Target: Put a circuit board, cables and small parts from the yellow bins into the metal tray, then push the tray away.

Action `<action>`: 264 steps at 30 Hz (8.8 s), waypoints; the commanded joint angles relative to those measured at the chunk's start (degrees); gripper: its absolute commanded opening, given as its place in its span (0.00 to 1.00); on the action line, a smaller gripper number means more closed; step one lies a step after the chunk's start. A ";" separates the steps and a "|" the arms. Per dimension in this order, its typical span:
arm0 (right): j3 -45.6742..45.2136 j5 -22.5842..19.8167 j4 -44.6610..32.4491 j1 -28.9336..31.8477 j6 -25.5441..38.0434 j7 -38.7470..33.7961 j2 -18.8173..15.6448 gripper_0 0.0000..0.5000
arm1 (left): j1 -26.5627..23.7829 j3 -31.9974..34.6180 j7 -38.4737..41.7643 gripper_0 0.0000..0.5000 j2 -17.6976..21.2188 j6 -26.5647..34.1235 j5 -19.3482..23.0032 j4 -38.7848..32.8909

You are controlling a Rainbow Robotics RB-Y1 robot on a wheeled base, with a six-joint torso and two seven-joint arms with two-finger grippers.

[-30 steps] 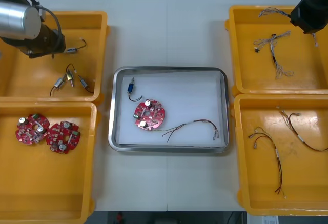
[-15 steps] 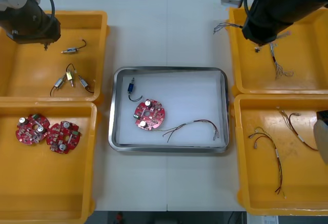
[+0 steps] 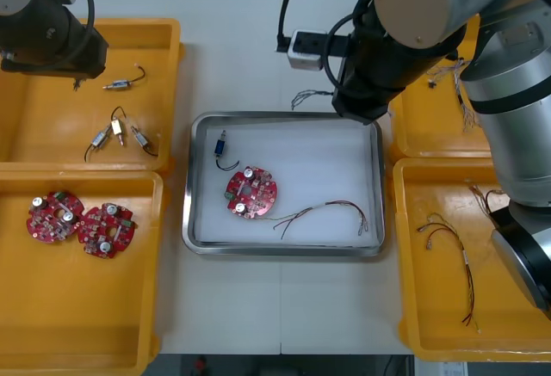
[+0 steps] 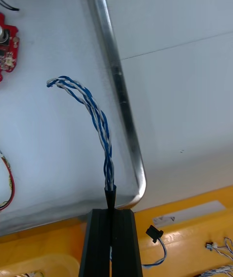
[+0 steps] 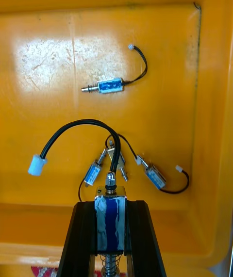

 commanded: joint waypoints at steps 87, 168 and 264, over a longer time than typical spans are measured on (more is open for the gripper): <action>-16.09 9.74 -11.70 7.73 0.18 -13.99 -4.49 1.00 | 0.91 -8.12 17.27 0.00 -6.25 3.40 5.57 -15.16; -40.44 4.91 -30.24 47.20 0.18 -36.58 -2.64 1.00 | 0.73 -28.95 28.96 1.00 -12.41 -14.05 -5.60 -6.98; 33.65 -1.60 -23.74 7.73 -5.58 -31.40 -6.42 1.00 | 44.15 28.27 3.91 1.00 12.56 3.40 26.13 -36.43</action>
